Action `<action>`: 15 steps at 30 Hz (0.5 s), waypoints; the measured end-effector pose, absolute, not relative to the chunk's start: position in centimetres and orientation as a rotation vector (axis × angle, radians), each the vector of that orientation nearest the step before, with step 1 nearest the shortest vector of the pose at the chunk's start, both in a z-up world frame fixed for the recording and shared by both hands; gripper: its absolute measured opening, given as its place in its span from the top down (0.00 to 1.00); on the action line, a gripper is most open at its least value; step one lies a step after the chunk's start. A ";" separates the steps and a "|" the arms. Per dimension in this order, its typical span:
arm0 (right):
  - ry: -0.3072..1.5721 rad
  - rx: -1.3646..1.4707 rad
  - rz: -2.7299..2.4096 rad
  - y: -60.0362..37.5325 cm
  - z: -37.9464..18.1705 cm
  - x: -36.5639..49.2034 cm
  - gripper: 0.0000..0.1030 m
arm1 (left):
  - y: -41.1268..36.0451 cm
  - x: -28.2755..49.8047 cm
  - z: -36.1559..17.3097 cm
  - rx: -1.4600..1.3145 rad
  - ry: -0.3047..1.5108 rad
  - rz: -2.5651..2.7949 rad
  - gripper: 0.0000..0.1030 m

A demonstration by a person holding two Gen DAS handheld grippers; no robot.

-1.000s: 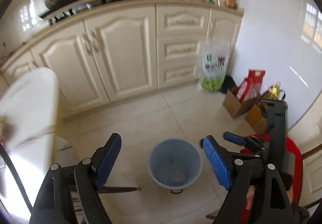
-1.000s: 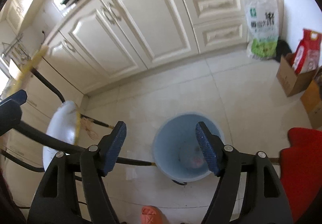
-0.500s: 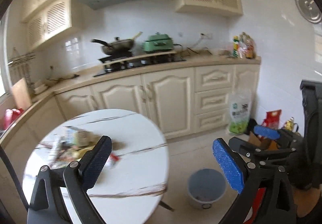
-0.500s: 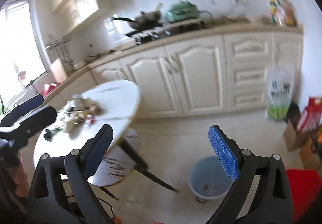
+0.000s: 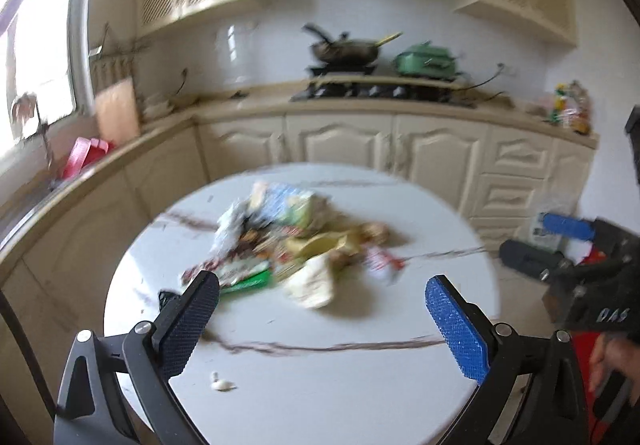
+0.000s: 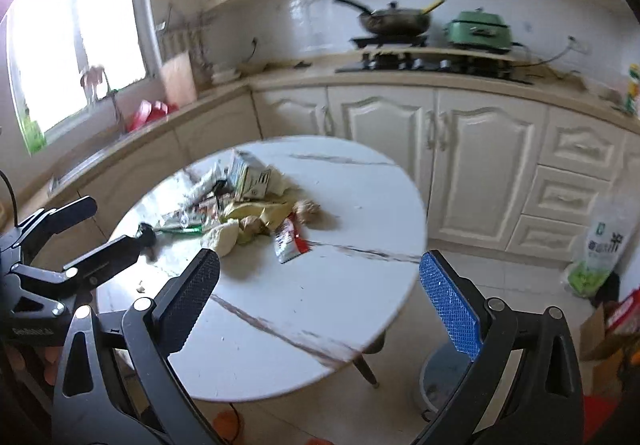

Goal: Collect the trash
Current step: 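Move both tools back over the trash pile on the table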

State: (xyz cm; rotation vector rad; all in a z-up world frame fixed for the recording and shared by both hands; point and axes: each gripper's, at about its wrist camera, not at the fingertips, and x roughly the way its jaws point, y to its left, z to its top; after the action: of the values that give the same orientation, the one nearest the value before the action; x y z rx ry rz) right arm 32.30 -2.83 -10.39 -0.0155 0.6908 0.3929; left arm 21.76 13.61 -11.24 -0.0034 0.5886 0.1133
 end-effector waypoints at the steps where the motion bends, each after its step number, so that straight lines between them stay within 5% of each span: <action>1: 0.703 -0.031 0.405 -1.9 -10.7 33.3 0.02 | 14.1 22.0 -11.9 -0.019 0.606 0.114 0.01; 15: 0.847 -0.130 0.413 2.1 -16.9 43.0 0.02 | 16.2 27.5 -18.5 -0.104 0.824 0.083 0.03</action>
State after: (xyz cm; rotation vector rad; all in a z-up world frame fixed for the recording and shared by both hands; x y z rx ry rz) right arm 42.96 2.08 -16.90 -0.1297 0.8469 0.4126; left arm 27.48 16.20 -18.50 -0.1043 0.8238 0.0826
